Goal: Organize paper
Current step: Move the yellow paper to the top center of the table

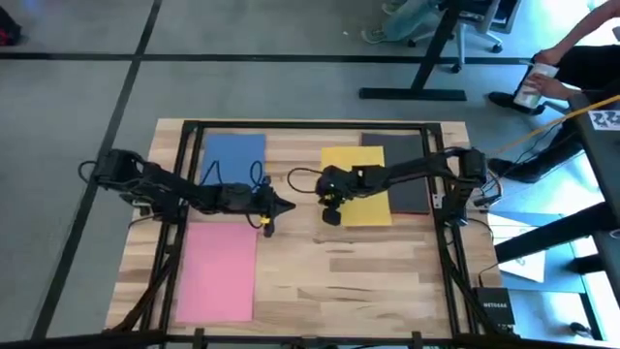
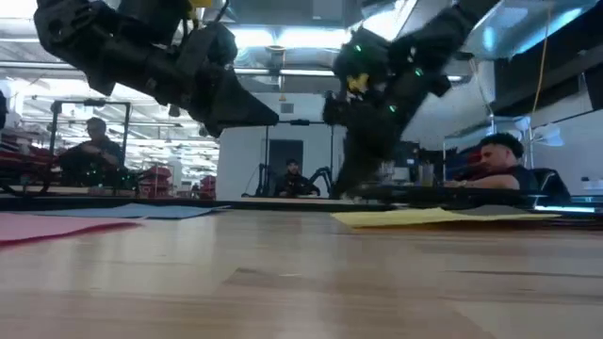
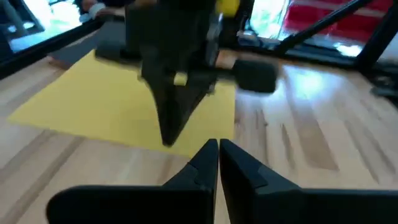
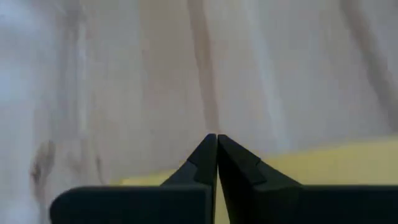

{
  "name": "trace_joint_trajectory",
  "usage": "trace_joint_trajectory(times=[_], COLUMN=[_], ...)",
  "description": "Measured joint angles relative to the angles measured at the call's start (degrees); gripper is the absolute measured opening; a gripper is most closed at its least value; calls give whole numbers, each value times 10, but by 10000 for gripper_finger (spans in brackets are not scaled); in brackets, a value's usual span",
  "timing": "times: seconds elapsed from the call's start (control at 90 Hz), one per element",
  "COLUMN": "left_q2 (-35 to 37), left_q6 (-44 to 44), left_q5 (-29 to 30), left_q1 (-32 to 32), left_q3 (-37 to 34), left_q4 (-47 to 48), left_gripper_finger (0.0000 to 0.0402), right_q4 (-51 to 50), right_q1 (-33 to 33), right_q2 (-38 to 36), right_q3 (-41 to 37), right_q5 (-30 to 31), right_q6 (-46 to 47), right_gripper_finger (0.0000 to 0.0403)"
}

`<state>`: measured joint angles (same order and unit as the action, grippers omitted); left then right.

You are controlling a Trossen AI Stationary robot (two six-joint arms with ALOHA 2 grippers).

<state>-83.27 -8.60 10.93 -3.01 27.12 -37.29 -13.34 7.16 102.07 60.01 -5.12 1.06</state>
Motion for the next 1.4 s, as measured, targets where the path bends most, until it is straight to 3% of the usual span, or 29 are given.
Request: trace_joint_trajectory(times=[0.144, 0.3, 0.5, 0.711, 1.111, 1.4], left_q2=[-3, -14, -53, -133, -283, -345], left_q6=[10, 25, 35, 66, 116, 121], left_q5=[7, 15, 16, -5, -44, -44], left_q1=[1, 5, 18, 34, 68, 69], left_q3=[21, 30, 62, 146, 316, 363], left_q4=[55, 45, 48, 60, 144, 193], left_gripper_finger=[0, 0, 0, 0, 0, 0], right_q4=[-86, -129, -111, -56, -79, -93], right_q1=[-1, 0, 0, 0, 0, 0], right_q2=[-54, -137, -249, -335, -373, -375], right_q3=[30, 19, -49, -128, -139, -140], right_q5=[42, 56, 55, 66, 93, 97], right_q6=[-22, -31, -23, 11, 21, 21], right_gripper_finger=[0, 0, 0, 0, 0, 0])
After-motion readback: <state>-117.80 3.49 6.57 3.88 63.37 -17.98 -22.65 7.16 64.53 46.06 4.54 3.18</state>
